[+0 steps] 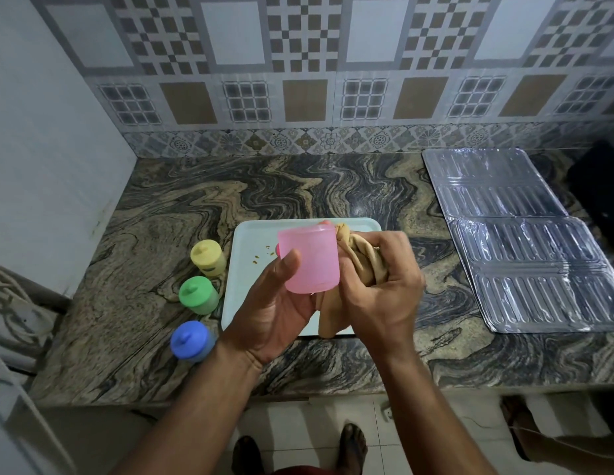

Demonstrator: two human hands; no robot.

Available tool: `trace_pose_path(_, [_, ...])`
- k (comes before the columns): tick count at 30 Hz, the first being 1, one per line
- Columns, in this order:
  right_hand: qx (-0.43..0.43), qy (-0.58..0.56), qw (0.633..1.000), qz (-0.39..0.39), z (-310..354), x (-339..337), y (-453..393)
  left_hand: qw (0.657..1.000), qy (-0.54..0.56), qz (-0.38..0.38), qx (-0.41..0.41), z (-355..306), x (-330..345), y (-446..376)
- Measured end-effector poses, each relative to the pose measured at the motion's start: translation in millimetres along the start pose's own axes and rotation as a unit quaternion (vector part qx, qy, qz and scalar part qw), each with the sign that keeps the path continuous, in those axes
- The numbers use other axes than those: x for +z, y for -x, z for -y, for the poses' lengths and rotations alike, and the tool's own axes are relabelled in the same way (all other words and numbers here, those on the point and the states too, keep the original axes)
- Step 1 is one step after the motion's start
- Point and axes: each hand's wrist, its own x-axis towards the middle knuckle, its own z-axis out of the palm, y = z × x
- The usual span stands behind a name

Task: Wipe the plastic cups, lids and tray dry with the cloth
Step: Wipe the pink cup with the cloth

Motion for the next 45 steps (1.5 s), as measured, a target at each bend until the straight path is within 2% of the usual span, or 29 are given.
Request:
trace_pose_path(2, [-0.034, 0.060, 0.997, -0.016, 0.7, -0.9, -1.6, 1.000, -0.014, 0.001, 0.007, -0.4, -0.8, 0.1])
trace_pose_path(5, [-0.039, 0.082, 0.995, -0.029, -4.4, 1.6, -2.6, 0.999, -0.048, -0.007, 0.017, -0.8, -3.4, -2.5])
trace_pose_path(8, [0.012, 0.058, 0.996, -0.067, -12.3, 6.0, -4.1, 0.995, -0.095, -0.029, 0.027, 3.4, -1.1, -7.7])
trace_pose_path(10, [0.074, -0.010, 0.994, -0.079, -15.4, 1.0, -9.7, 0.991, -0.115, -0.063, 0.040, 6.3, 0.5, -10.3])
trace_pose_path(12, [0.090, -0.074, 0.992, -0.053, -13.3, -10.6, -15.4, 0.985, -0.125, -0.102, 0.060, 7.3, -2.0, -11.6])
trace_pose_path(16, [0.005, -0.056, 0.998, 0.033, 4.3, -24.2, -14.1, 0.974, -0.141, -0.154, 0.091, 10.3, -10.0, -14.2])
trace_pose_path(18, [-0.031, -0.022, 0.998, 0.050, 7.6, -17.6, -9.0, 0.971, -0.172, -0.140, 0.094, 11.9, -8.6, -13.8])
trace_pose_path(21, [-0.018, -0.036, 0.999, 0.024, 6.4, -9.3, -8.3, 0.964, -0.216, -0.127, 0.089, 10.1, -5.1, -10.7])
trace_pose_path(25, [0.071, -0.073, 0.995, 0.001, -2.5, -10.1, -22.1, 0.966, -0.225, -0.098, 0.084, 3.3, 0.7, -3.6])
trace_pose_path(29, [0.146, -0.197, 0.968, 0.060, -3.5, -17.9, -26.6, 0.972, -0.211, -0.086, 0.061, 0.0, 6.4, -4.0])
trace_pose_path(33, [0.124, -0.227, 0.959, 0.113, 0.8, -24.8, -21.3, 0.977, -0.187, -0.095, 0.043, -5.1, 4.8, -5.0])
trace_pose_path(37, [0.064, -0.192, 0.962, 0.184, 2.1, -27.0, -25.4, 0.976, -0.209, -0.060, 0.012, -10.6, 5.0, -4.6])
trace_pose_path(39, [0.070, -0.206, 0.952, 0.214, 4.9, -29.9, -29.9, 0.979, -0.198, -0.044, -0.007, -14.3, 7.4, -5.9])
trace_pose_path(45, [0.096, -0.235, 0.946, 0.199, 4.9, -32.4, -39.7, 0.989, -0.124, -0.025, -0.076, -6.8, 12.5, -9.6])
